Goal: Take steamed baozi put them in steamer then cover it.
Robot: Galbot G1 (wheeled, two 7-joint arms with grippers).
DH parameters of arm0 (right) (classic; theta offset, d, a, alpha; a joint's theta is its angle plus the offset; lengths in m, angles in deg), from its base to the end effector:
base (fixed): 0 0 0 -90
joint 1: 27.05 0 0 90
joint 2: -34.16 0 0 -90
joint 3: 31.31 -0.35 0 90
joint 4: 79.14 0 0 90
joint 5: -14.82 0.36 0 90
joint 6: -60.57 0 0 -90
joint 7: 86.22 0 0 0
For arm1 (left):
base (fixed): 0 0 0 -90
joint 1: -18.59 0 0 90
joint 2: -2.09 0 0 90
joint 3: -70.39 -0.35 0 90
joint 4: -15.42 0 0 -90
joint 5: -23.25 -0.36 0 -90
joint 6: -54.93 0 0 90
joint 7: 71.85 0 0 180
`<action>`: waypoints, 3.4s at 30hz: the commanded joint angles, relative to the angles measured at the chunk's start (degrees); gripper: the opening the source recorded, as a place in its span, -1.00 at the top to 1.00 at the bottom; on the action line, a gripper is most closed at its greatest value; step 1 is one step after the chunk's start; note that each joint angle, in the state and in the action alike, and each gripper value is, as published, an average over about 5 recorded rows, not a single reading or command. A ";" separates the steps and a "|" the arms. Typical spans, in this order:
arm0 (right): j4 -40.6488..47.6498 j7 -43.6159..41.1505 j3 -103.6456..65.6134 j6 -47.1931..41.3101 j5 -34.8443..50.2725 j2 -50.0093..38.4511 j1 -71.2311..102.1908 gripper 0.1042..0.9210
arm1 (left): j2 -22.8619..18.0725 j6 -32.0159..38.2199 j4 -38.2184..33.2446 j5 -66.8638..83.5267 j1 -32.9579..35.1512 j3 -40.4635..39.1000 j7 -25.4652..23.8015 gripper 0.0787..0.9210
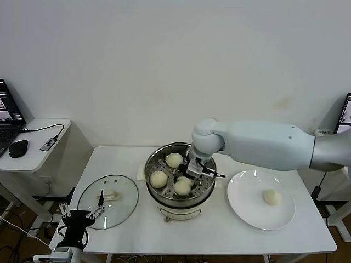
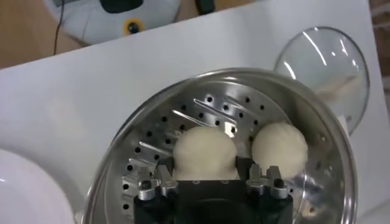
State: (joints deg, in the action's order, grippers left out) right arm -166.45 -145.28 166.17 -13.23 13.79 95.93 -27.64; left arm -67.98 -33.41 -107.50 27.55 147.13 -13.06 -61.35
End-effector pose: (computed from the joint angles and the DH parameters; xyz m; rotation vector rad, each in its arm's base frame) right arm 0.4866 0.1287 -0.1030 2.1879 -0.5622 2.1620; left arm 0.1517 0.0850 -0.2914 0.1091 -3.0831 -0.4272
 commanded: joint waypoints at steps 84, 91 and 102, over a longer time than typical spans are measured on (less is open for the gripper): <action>16.11 -0.50 -52.65 -28.75 -16.28 -28.23 51.52 -0.74 | 2.66 -0.27 1.01 -0.55 -0.91 -0.13 -0.38 -0.77; 16.04 -0.44 -52.91 -28.91 -16.38 -28.23 51.45 -0.52 | 2.64 -0.19 0.82 -0.52 -0.71 -0.03 -0.33 -0.77; 14.39 -1.10 -53.32 -28.57 -15.88 -29.49 50.04 -0.17 | 2.47 -0.15 0.39 -0.57 -0.56 -0.11 -0.30 -0.77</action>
State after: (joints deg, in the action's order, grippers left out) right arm -151.05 -145.90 113.15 -41.95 -2.68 67.07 23.13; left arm -65.49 -33.55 -107.09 27.03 146.60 -13.07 -61.66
